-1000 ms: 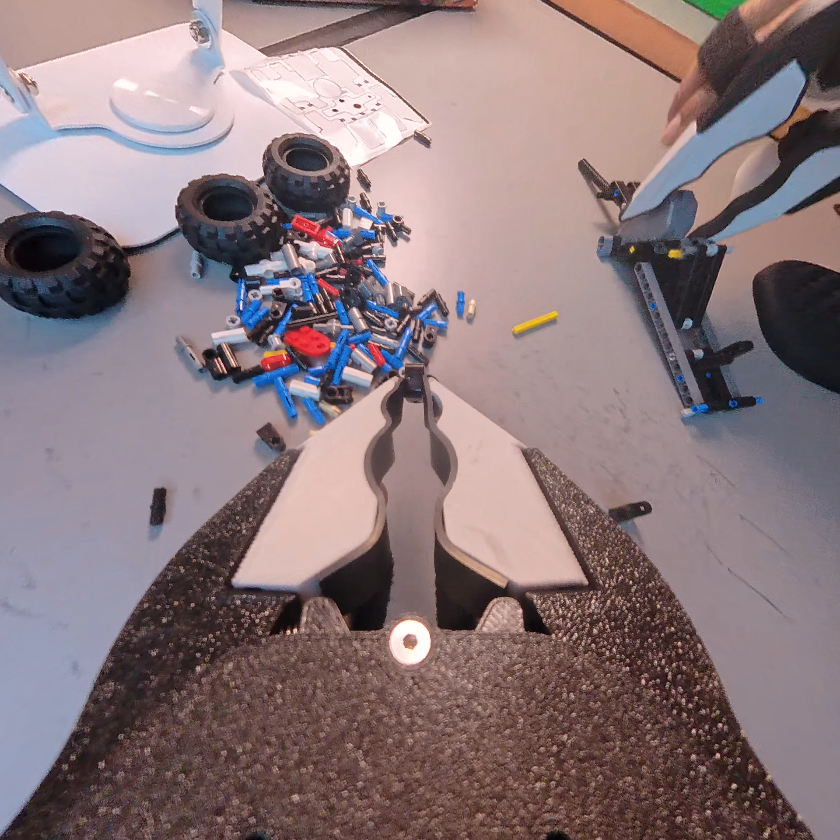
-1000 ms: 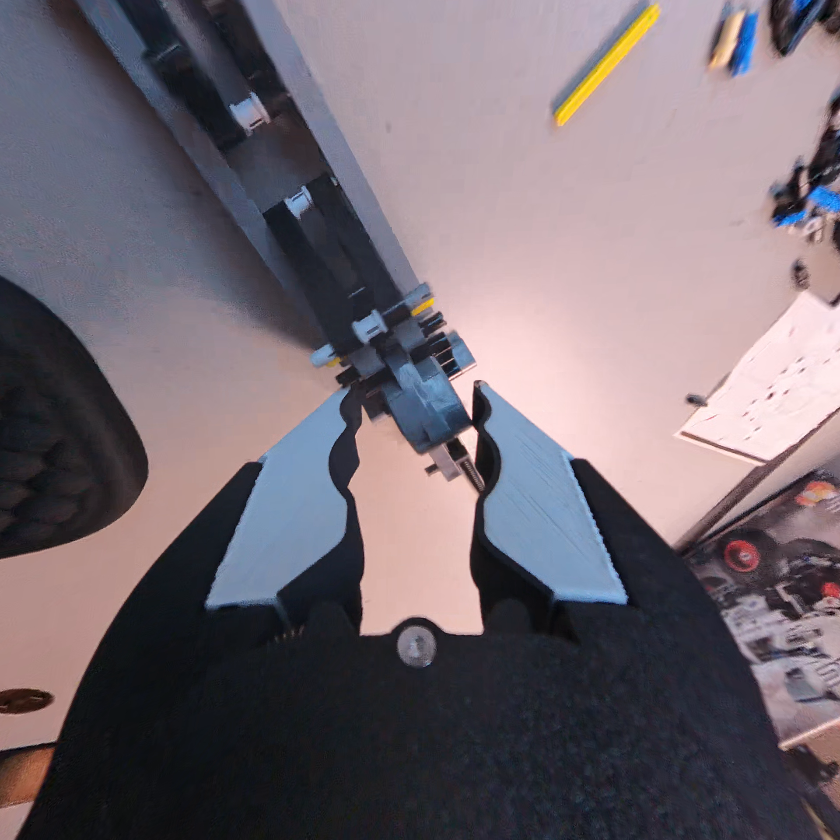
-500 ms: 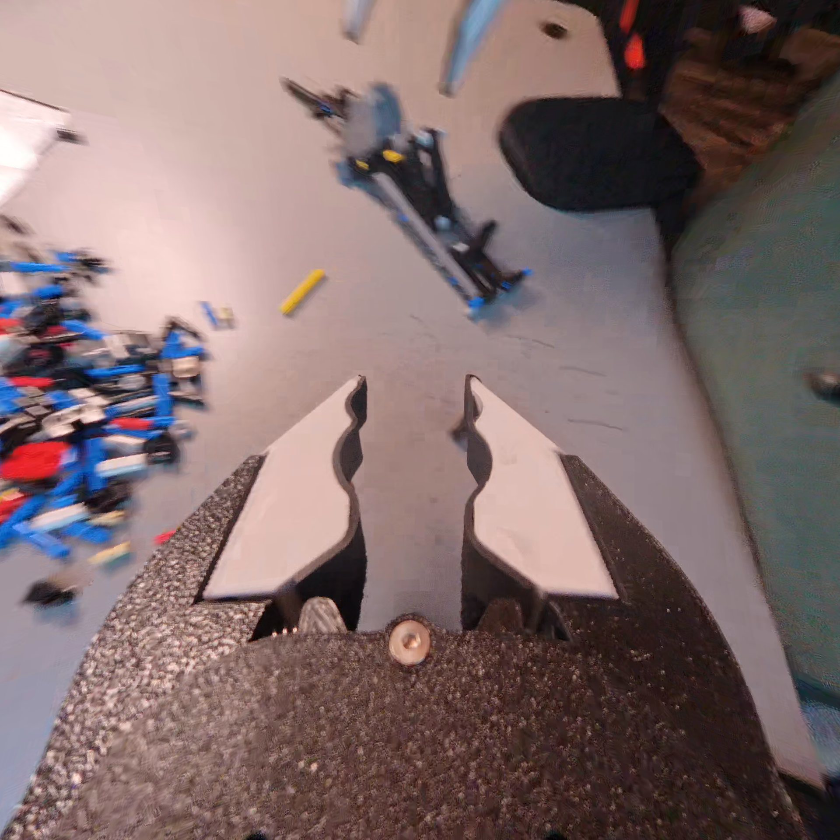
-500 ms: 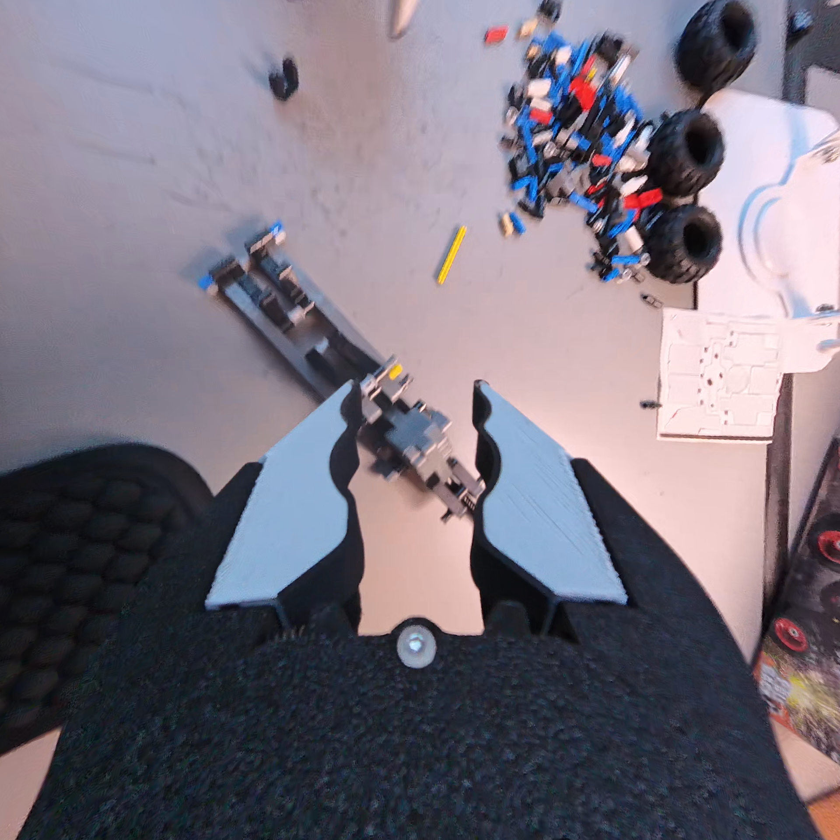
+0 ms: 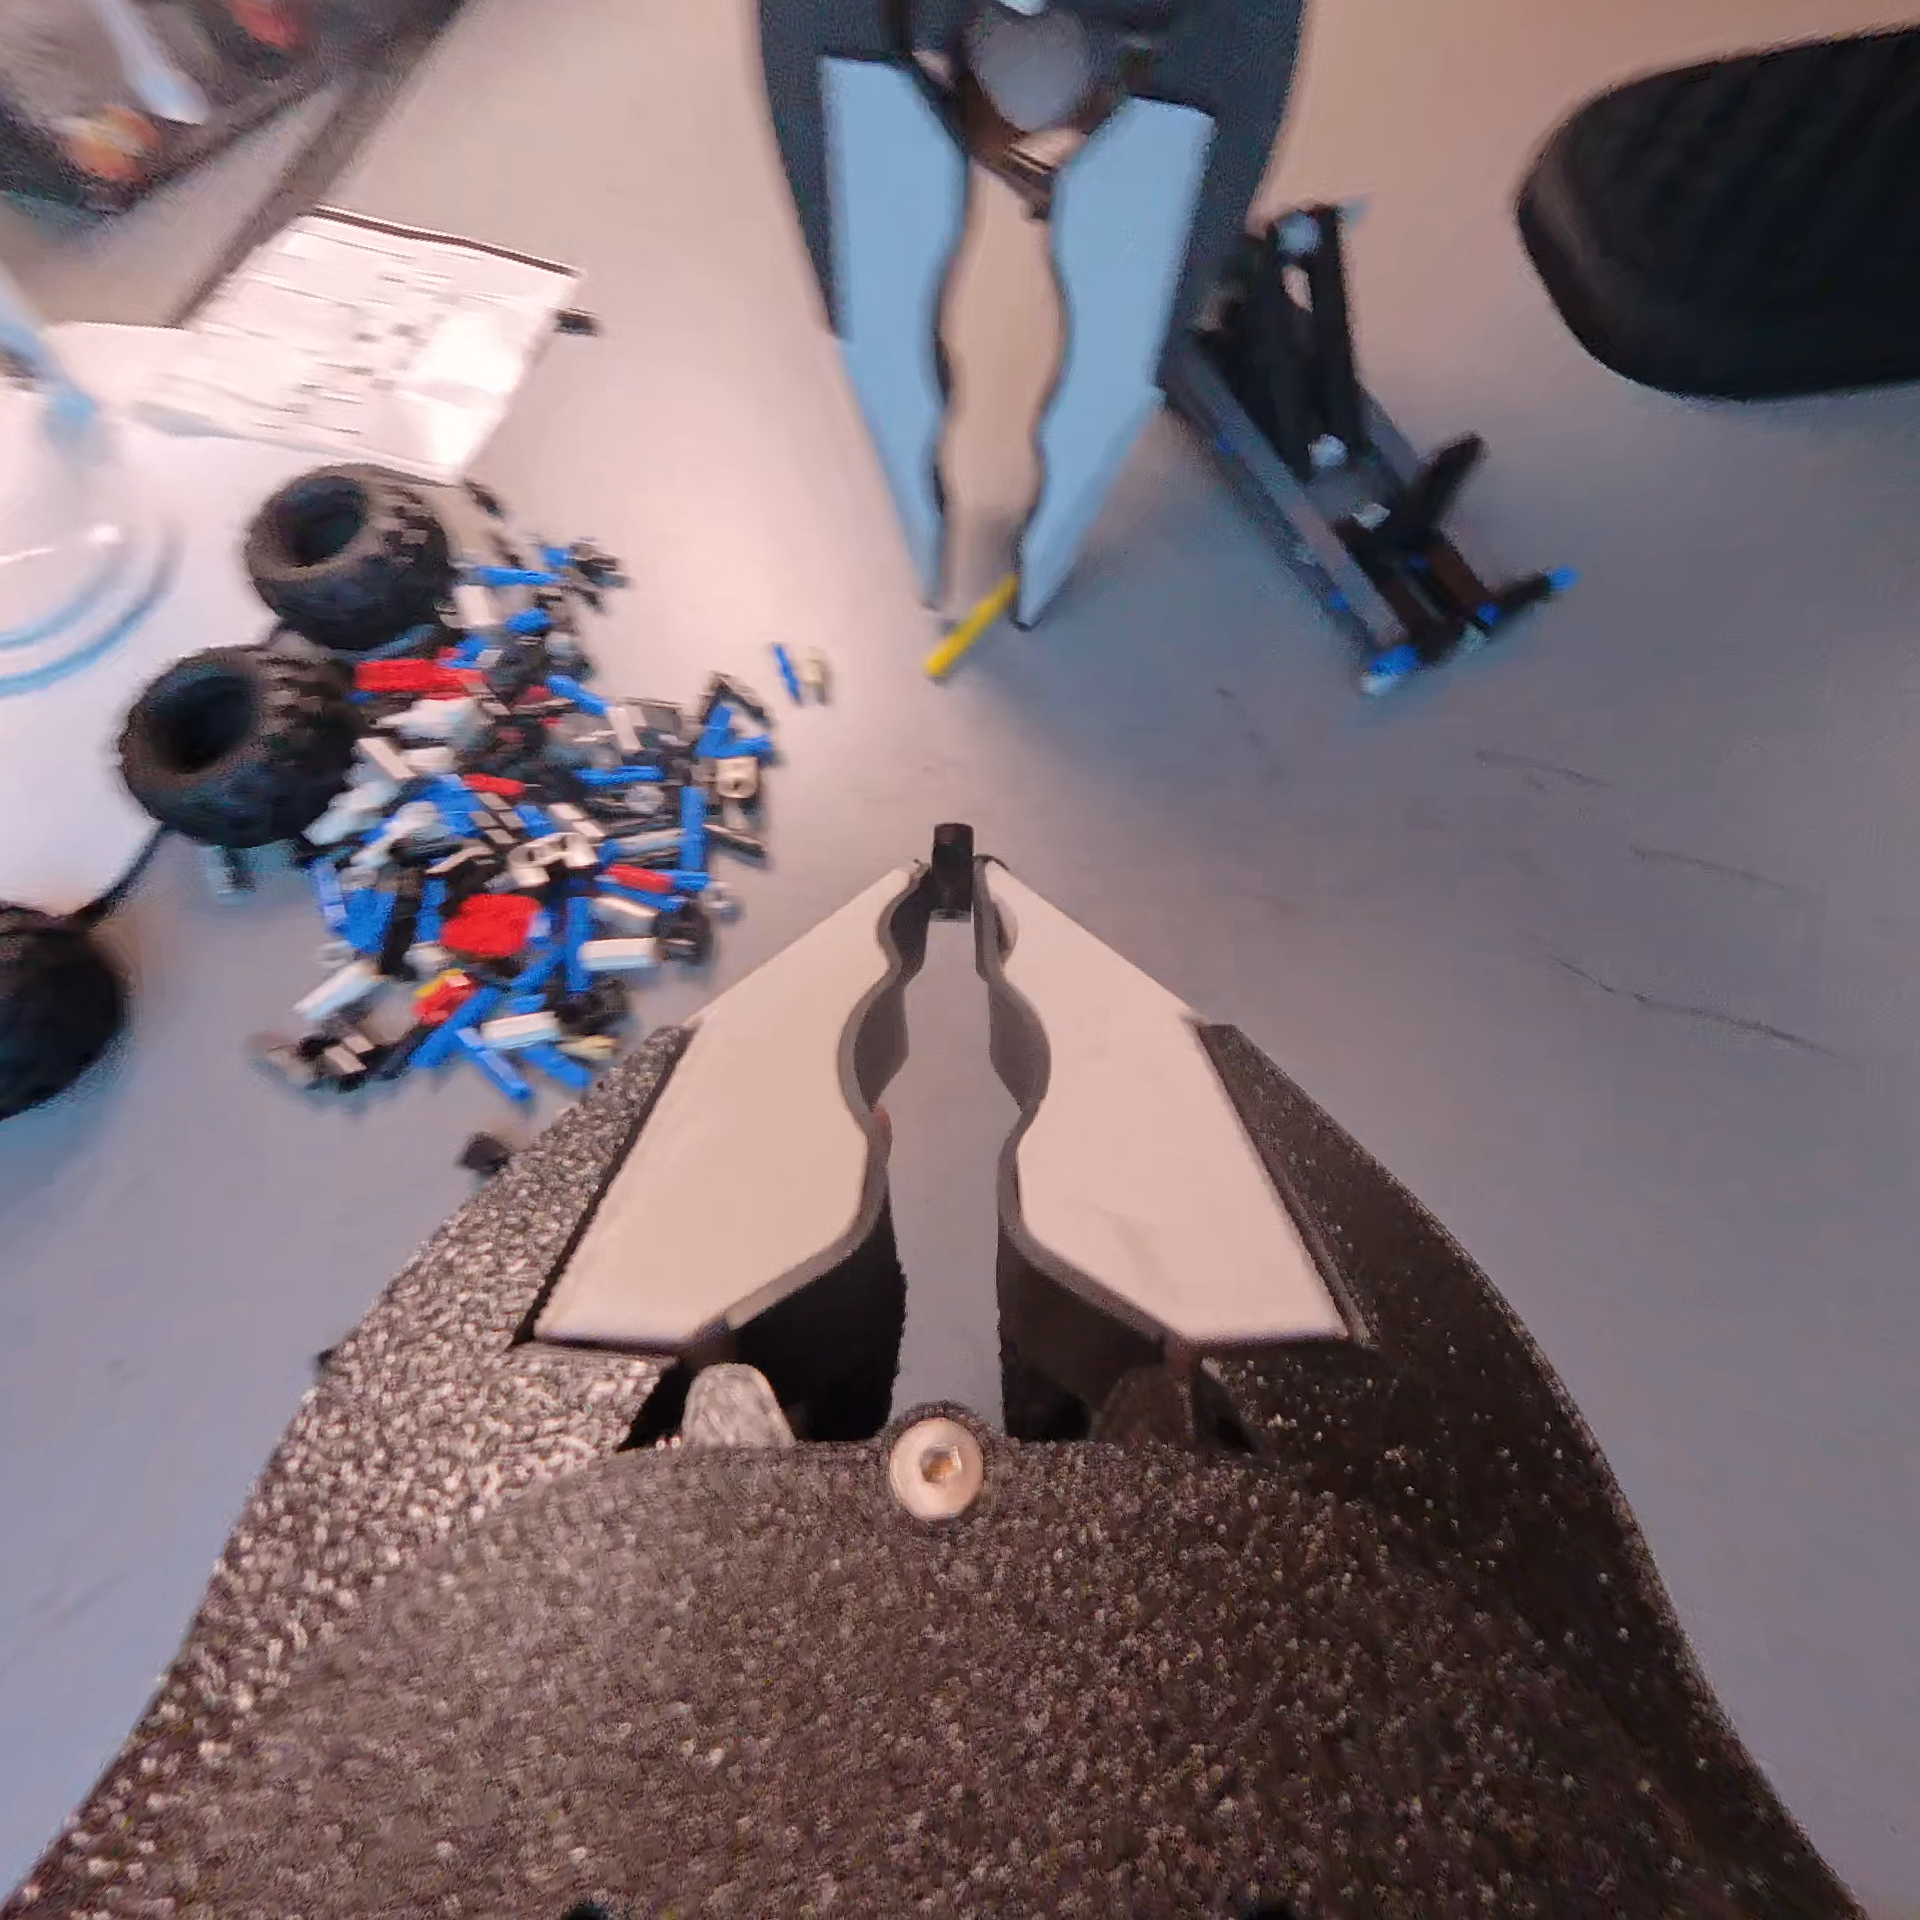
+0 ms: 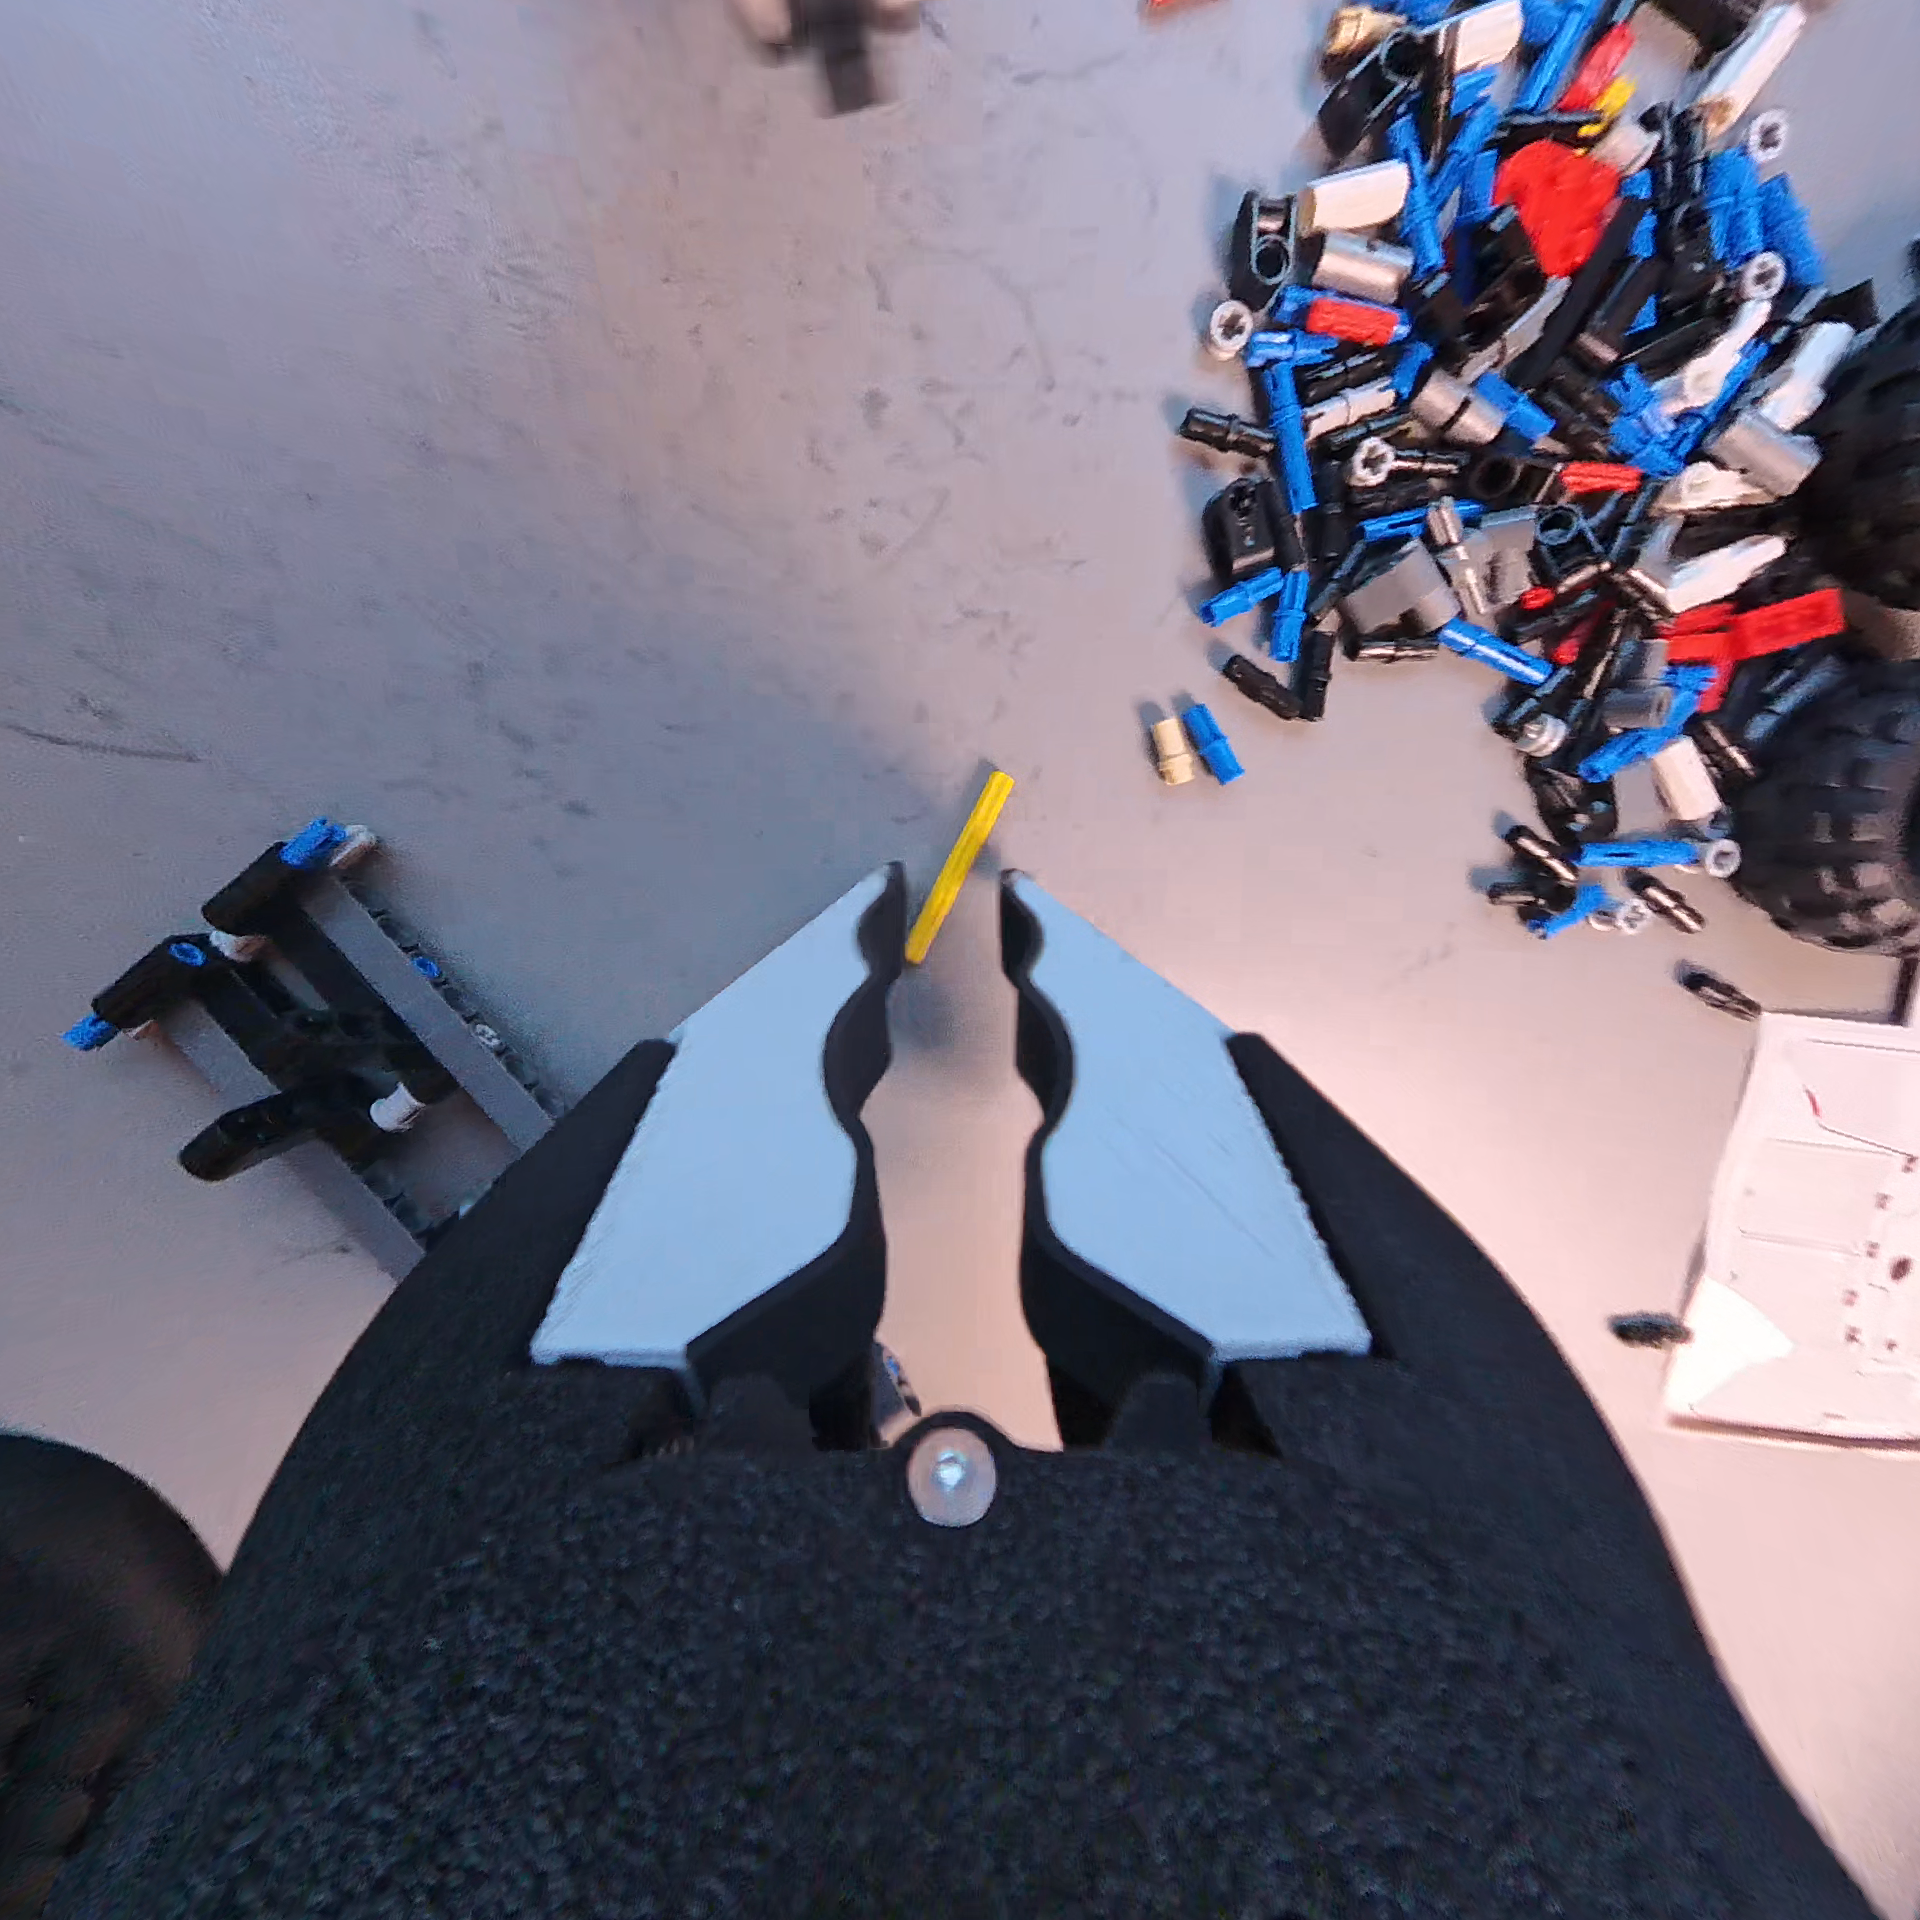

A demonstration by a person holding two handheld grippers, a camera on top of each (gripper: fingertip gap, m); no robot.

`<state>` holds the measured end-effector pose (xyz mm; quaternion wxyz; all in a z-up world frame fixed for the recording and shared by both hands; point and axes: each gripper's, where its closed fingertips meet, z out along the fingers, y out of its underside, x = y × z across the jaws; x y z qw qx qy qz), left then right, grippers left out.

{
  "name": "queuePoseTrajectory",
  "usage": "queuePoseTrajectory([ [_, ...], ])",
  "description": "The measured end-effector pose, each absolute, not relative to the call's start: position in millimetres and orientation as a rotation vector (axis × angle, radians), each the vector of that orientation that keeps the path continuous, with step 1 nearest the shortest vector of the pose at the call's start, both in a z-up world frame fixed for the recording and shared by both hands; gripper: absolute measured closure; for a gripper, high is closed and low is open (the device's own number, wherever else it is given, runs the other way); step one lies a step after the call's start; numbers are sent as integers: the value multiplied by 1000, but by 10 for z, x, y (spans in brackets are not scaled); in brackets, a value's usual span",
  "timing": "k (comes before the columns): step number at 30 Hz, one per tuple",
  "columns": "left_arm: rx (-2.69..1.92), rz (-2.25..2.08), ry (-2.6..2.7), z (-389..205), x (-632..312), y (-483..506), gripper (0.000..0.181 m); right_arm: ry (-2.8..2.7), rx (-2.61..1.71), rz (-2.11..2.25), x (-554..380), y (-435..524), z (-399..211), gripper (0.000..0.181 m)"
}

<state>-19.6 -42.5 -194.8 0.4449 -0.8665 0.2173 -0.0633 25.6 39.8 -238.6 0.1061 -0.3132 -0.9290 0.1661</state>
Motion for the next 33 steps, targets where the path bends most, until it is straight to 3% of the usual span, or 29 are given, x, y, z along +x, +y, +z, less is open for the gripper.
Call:
queuePoseTrajectory([
  [1, -2131, -102, 469, -1887, -358, -332, 174, -2739, -926, 495, 246, 396, -2385, 180],
  [6, -2160, 21, 318, -1955, -852, 41, 174, -2776, -895, 479, 244, 440, -2350, 181],
  [9, -2165, 38, 286, -2024, -949, 163, 144, -2699, -905, 521, 113, 537, -2167, 181],
  [12, -2120, 33, 287, -1934, -924, 143, 134, -2556, -943, 601, -172, 664, -1915, 181],
  [19, -2093, 22, 280, -1874, -820, -62, 136, -2669, -991, 654, -344, 492, -2085, 181],
  [23, -2109, 27, 288, -1946, -817, -163, 139, -2863, -1014, 548, 65, 434, -2282, 161],
  [26, -2110, 13, 263, -1956, -855, -145, 141, -2900, -1018, 471, 203, 469, -2396, 162],
  [29, -2105, 9, 255, -1943, -853, -135, 142, -2853, -970, 429, 171, 485, -2412, 178],
  [33, -2089, 10, 252, -1895, -828, -132, 143, -2818, -878, 358, 63, 535, -2393, 178],
])
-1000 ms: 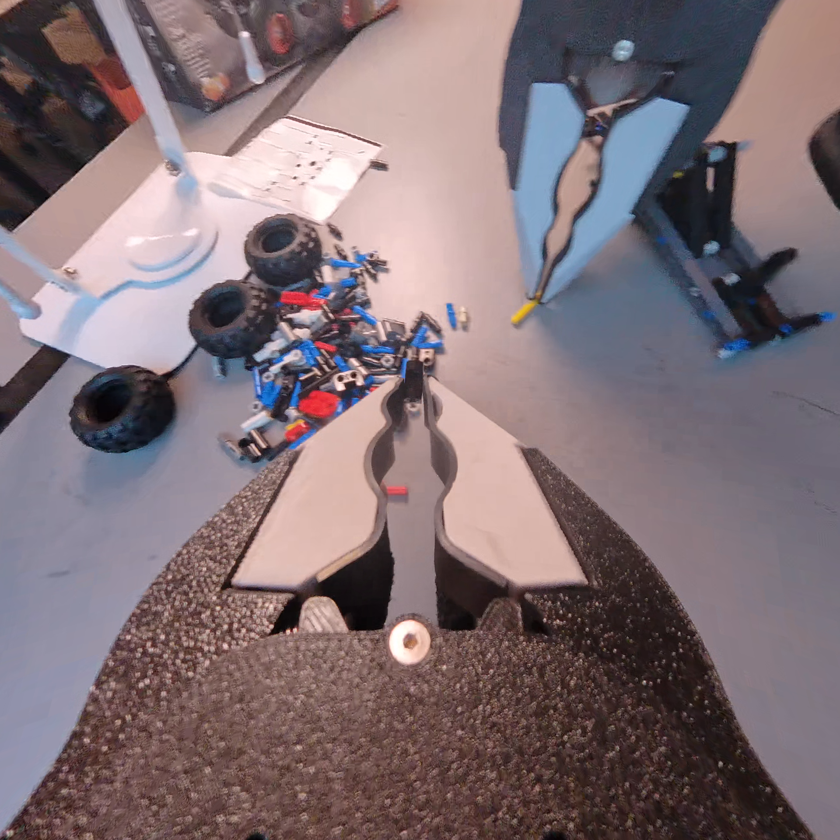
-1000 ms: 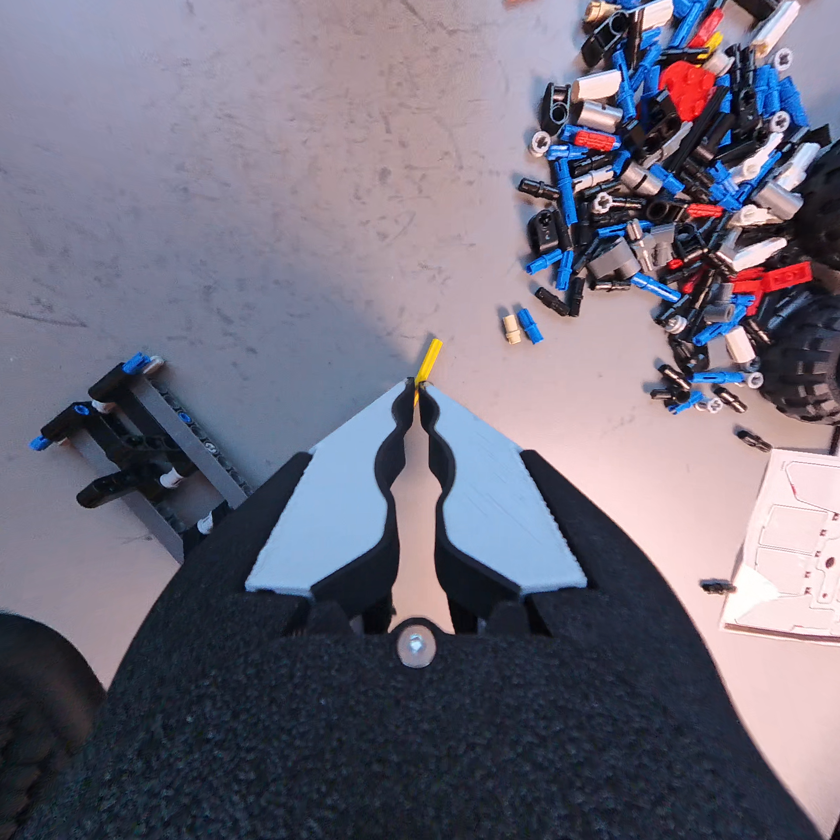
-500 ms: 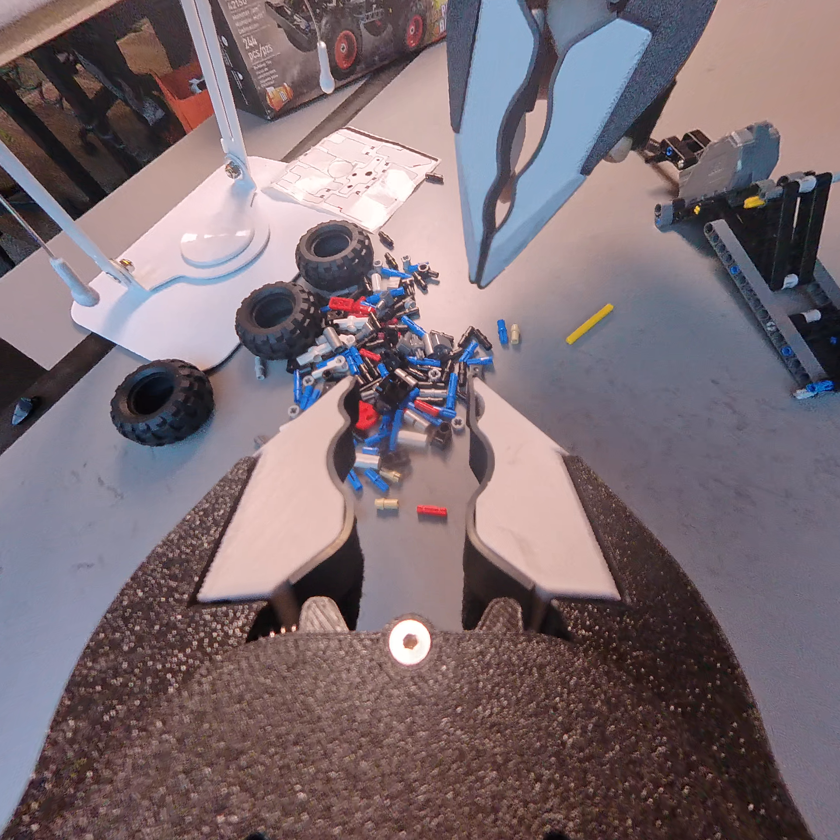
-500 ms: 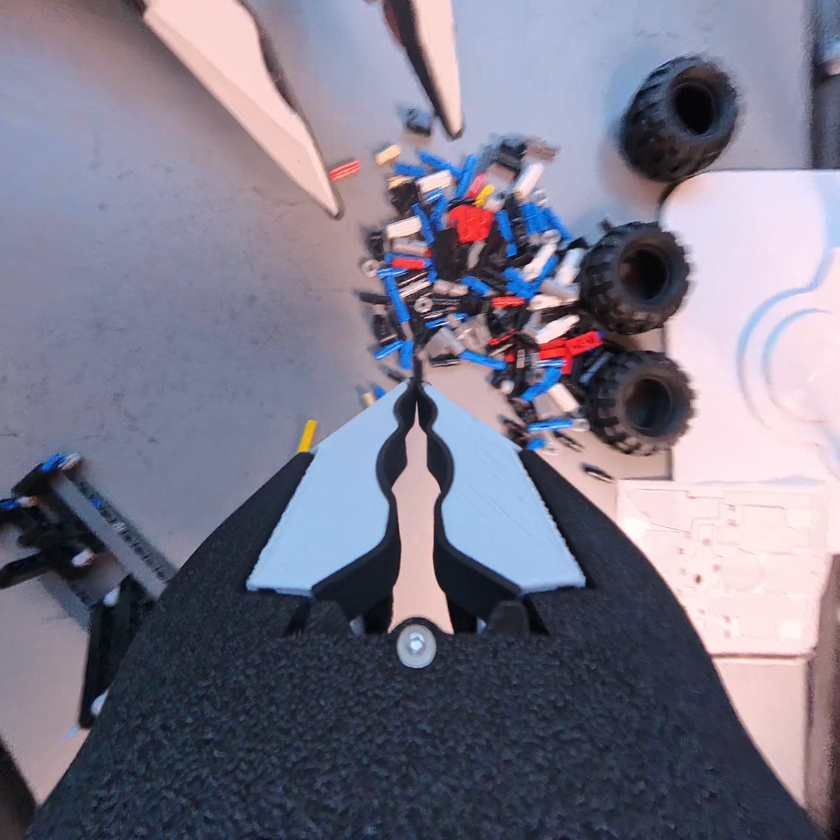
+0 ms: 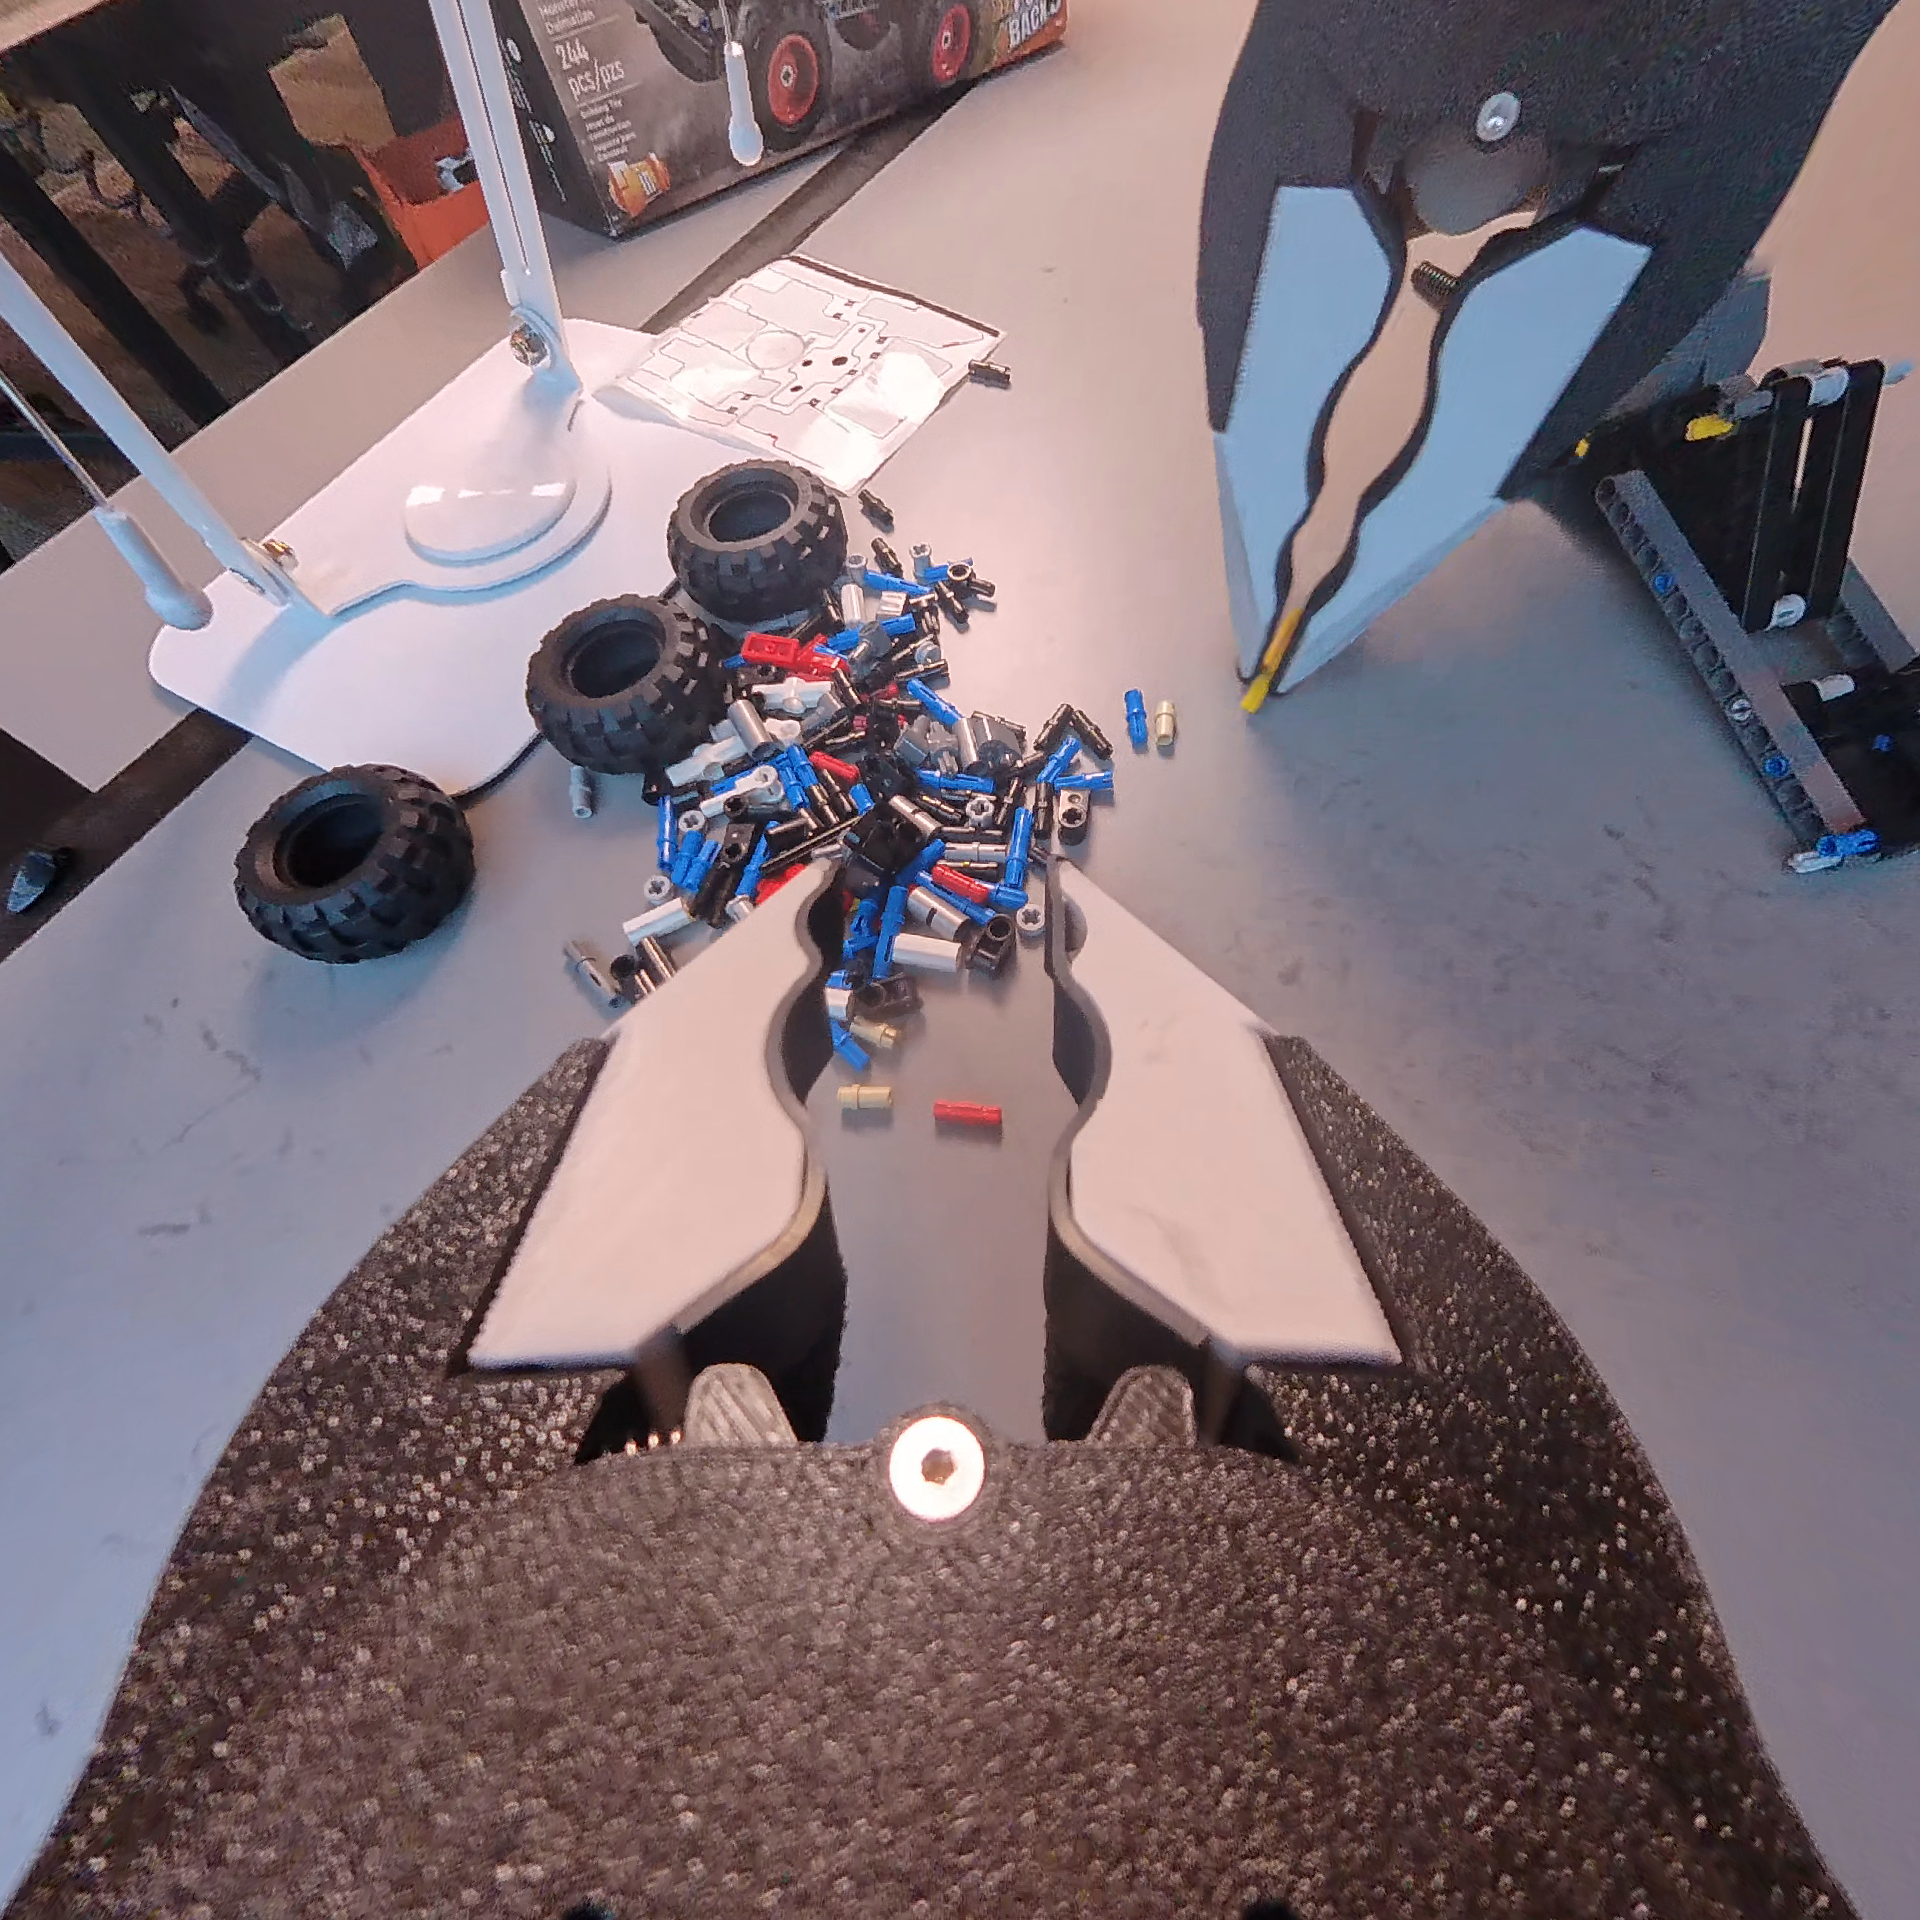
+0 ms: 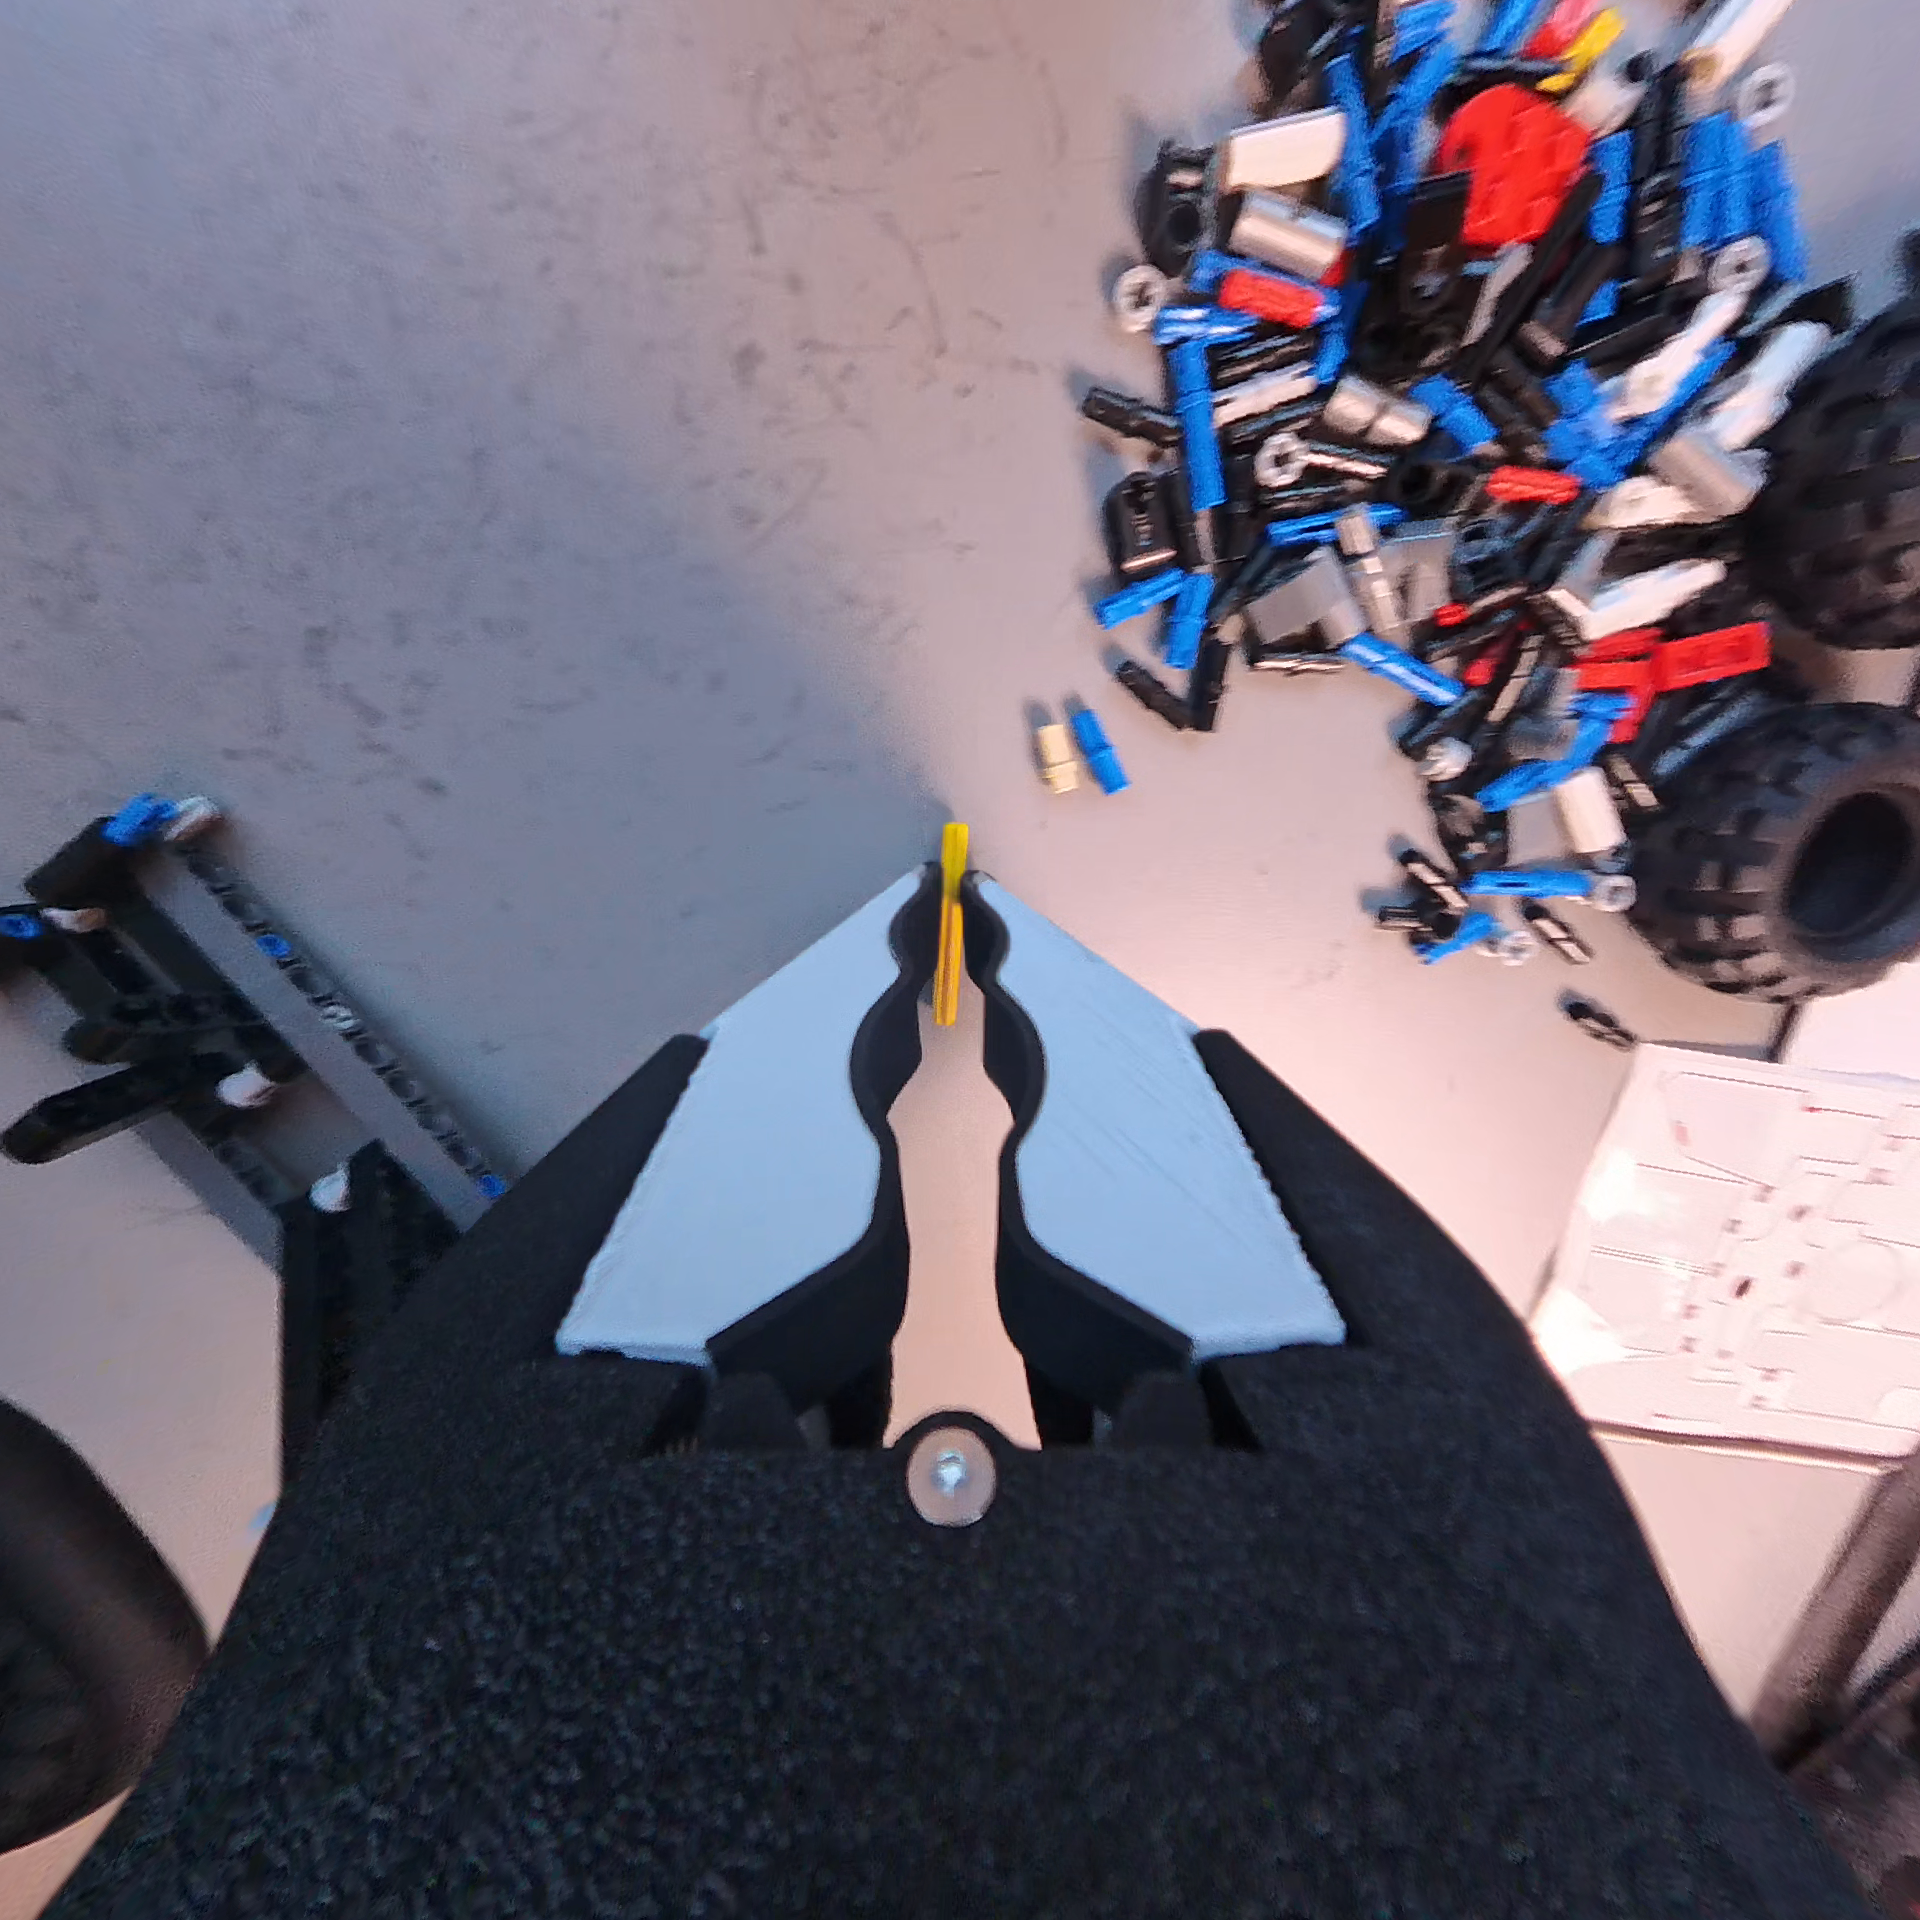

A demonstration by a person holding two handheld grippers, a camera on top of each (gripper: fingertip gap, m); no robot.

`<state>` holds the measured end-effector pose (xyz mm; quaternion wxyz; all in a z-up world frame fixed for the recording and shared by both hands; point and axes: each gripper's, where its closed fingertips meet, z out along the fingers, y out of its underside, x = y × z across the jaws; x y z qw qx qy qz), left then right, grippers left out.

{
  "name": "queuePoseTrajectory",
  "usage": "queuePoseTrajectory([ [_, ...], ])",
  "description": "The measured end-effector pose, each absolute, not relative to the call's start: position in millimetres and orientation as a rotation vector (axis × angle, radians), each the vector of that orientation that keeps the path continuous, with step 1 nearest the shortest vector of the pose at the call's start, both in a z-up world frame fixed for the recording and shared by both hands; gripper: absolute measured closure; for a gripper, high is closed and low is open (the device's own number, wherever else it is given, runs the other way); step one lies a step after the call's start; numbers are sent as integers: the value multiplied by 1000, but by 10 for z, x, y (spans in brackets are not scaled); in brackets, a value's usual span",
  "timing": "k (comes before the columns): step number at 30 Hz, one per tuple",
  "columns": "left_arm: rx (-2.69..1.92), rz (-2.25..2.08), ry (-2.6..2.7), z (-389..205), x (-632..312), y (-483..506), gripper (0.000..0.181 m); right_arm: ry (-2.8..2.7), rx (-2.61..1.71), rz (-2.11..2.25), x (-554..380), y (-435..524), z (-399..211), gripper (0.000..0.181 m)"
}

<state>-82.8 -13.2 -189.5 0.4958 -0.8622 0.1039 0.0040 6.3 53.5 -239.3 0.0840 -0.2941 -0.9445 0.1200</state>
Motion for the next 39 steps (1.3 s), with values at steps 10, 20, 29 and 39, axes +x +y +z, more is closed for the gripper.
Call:
queuePoseTrajectory([
  [10, -2093, -24, 231, -1968, -817, -140, 145, -2514, -930, 803, -803, 455, -1795, 162],
  [20, -2104, -23, 243, -2020, -829, -138, 145, -2280, -1389, 527, -555, 1883, -1858, 164],
  [29, -2112, -25, 248, -2054, -819, -122, 146, -2169, -1677, 427, -361, 2231, -2400, 177],
  [39, -2108, -23, 243, -2048, -841, -118, 146, -2326, -1275, 719, -659, 1355, -2104, 177],
])
